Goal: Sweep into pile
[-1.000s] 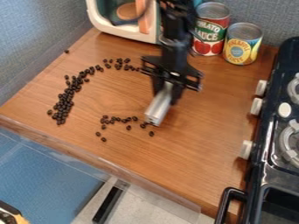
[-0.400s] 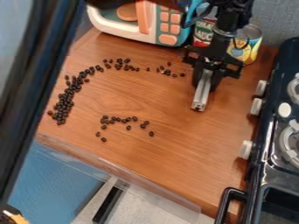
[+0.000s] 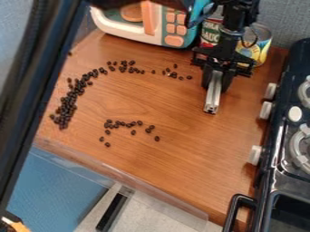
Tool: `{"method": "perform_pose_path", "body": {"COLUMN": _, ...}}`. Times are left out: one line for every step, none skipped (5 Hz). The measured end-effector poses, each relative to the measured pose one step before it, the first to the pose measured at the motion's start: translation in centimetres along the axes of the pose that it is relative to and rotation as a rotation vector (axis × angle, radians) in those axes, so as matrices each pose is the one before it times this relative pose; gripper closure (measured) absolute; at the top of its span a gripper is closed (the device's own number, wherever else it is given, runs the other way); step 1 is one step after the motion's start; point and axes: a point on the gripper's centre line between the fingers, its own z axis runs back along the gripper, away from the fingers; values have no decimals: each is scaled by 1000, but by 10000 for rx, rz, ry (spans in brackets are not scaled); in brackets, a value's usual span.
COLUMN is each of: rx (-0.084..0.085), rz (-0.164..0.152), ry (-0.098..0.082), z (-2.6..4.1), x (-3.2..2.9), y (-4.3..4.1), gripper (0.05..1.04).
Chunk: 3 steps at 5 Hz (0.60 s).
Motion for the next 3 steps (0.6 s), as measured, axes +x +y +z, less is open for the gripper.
{"method": "perform_pose_path", "body": {"rx": -539, "rz": 711, "ry": 177, "z": -455, "x": 161, "y": 3522, "gripper": 699}}
{"method": "perform_pose_path", "body": {"rx": -348, "rz": 534, "ry": 107, "z": -217, "x": 564, "y": 2959, "gripper": 699}}
{"method": "perform_pose_path", "body": {"rx": -123, "rz": 236, "ry": 54, "z": 31, "x": 519, "y": 1685, "gripper": 698}}
